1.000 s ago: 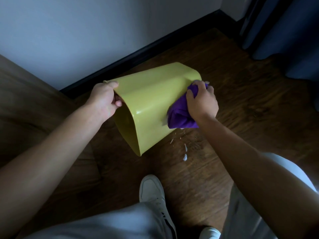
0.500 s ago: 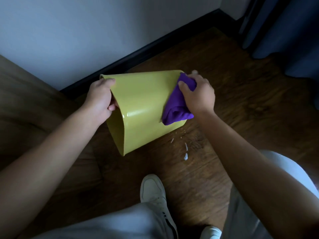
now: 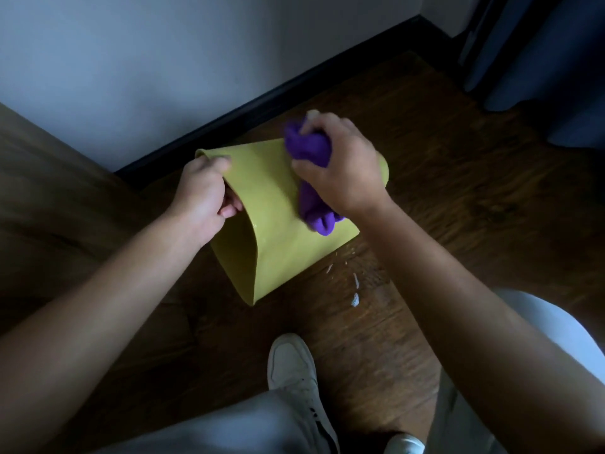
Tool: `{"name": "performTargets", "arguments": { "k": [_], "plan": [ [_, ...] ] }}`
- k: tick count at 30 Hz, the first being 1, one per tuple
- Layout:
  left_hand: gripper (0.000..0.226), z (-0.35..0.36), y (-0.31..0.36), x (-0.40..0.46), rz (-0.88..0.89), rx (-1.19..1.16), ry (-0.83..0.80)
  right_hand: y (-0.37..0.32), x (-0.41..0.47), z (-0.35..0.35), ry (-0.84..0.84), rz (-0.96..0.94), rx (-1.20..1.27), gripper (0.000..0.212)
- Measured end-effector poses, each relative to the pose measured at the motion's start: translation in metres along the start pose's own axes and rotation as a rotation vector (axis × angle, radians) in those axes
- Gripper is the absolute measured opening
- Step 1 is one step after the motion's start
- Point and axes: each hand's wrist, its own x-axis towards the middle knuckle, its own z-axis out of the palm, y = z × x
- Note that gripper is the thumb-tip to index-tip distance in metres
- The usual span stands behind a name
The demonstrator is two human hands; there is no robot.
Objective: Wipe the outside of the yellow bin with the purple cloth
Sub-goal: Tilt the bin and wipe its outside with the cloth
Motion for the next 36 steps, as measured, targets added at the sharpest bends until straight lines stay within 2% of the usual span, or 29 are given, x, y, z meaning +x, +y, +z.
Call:
{"name": "performTargets", "arguments": {
  "k": [3,6,9,14,19,22,26,36],
  "plan": [
    [0.017,0.007,0.001,-0.003,0.072,0.008,-0.034,-0.035,0.017,0.013,-0.020,-0.188,-0.029,0.039],
    [0.034,0.013,-0.002,-0.006,0.129,0.001,-0.054,-0.053,0.023,0.040,-0.001,-0.254,-0.118,0.039],
    [0.041,0.010,-0.009,-0.008,0.176,0.045,-0.057,-0.053,0.016,0.060,-0.065,-0.198,-0.163,0.043],
    [0.025,0.001,-0.013,-0.007,0.225,0.262,-0.091,-0.035,0.020,0.059,-0.082,-0.126,-0.181,0.040],
    [0.016,-0.004,-0.013,-0.007,0.192,0.247,-0.108,-0.005,0.040,0.055,-0.118,-0.010,-0.238,0.035],
    [0.014,-0.008,-0.013,-0.008,0.140,0.121,-0.072,0.014,0.044,0.054,-0.134,0.039,-0.270,0.037],
    [0.017,-0.014,-0.015,-0.006,0.140,0.082,-0.056,0.031,0.043,0.052,-0.103,0.058,-0.311,0.044],
    [0.019,-0.021,-0.010,0.011,0.128,0.078,-0.051,0.072,0.020,0.027,-0.004,0.123,-0.347,0.044]
  ]
}}
